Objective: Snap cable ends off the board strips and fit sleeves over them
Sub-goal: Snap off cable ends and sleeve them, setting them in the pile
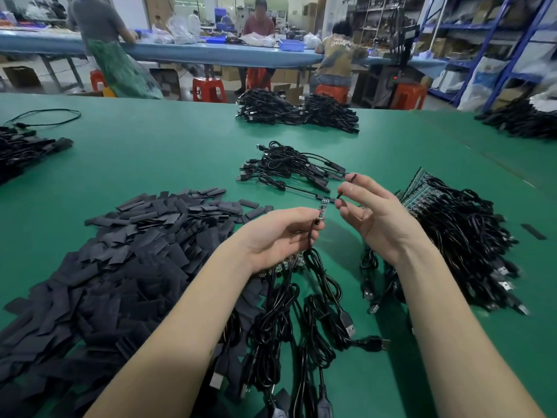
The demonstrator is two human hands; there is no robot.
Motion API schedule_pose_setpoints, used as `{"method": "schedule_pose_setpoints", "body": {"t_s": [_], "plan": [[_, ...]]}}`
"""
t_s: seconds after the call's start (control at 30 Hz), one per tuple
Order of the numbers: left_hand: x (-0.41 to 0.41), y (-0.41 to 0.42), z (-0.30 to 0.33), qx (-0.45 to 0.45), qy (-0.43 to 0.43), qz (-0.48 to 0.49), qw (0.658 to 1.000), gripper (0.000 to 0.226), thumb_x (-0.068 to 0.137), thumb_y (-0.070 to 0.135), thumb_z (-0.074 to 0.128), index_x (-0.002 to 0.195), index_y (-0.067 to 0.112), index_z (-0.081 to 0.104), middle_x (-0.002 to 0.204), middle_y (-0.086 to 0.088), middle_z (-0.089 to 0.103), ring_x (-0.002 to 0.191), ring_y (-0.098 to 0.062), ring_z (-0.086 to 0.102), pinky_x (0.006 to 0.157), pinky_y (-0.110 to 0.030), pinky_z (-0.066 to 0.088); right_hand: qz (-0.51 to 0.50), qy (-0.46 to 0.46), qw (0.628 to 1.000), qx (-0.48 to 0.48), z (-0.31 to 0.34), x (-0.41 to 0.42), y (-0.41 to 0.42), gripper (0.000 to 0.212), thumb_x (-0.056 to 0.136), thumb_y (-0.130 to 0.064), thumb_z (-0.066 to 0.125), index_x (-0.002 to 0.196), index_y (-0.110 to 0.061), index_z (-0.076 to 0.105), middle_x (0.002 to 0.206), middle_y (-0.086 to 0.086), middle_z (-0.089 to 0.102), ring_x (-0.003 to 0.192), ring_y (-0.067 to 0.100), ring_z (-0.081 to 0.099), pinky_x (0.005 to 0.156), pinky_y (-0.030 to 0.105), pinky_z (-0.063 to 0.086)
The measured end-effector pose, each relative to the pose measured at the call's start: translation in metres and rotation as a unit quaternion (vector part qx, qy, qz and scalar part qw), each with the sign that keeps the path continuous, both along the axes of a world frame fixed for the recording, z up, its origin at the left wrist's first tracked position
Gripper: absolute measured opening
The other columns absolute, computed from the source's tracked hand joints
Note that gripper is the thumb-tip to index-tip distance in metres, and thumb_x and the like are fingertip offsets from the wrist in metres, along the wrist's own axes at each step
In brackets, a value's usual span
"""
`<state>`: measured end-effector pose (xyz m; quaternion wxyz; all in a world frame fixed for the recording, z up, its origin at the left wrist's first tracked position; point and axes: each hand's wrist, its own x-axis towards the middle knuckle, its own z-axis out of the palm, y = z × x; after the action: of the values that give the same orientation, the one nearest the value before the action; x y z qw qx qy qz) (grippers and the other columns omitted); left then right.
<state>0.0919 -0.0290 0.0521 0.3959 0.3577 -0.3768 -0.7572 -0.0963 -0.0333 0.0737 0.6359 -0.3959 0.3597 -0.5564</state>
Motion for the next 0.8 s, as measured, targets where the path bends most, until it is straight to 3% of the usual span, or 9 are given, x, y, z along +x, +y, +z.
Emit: {"method": "schedule_pose_setpoints", "body": {"t_s": [0.17,0.3,0.67,0.8], "plan": [[0.005,0.001,0.002,-0.007,0.000,-0.019,1.000,0.009,0.093,0.011,0.062,0.096,0.004,0.066,0.075,-0.004,0.070,0.062,-0.010,0.062,0.061,-0.018,0.055,0.004,-0.033,0.999,-0.007,-0.005,0.004,-0.001,0.024,0.077,-0.009,0.076,0.101,-0.011,0.077,0.103,0.008,0.076,0.089,0.018,0.072,0.079,0.022,0.059],[0.009,0.001,0.003,-0.023,0.010,-0.013,1.000,0.019,0.078,0.017,0.067,0.093,0.005,0.067,0.076,-0.004,0.067,0.060,-0.009,0.060,0.061,-0.018,0.054,0.013,-0.073,0.997,-0.016,-0.008,0.007,-0.002,0.022,0.078,-0.004,0.073,0.098,-0.009,0.078,0.104,0.010,0.076,0.092,0.018,0.074,0.077,0.020,0.058],[0.012,0.000,0.001,-0.040,0.016,-0.019,0.999,0.021,0.078,0.016,0.067,0.095,0.005,0.066,0.075,-0.004,0.068,0.061,-0.009,0.060,0.061,-0.017,0.054,0.014,-0.066,0.998,-0.017,-0.010,0.013,-0.001,0.022,0.075,-0.002,0.073,0.097,-0.007,0.076,0.099,0.009,0.077,0.091,0.015,0.073,0.077,0.020,0.058],[0.017,0.000,0.002,-0.065,-0.008,-0.042,0.997,0.015,0.081,0.015,0.065,0.092,0.005,0.067,0.075,-0.003,0.066,0.062,-0.008,0.059,0.062,-0.016,0.052,0.042,-0.064,0.997,-0.002,-0.010,0.013,0.000,0.018,0.075,-0.002,0.072,0.087,-0.011,0.081,0.098,0.009,0.077,0.088,0.014,0.074,0.074,0.019,0.058]]}}
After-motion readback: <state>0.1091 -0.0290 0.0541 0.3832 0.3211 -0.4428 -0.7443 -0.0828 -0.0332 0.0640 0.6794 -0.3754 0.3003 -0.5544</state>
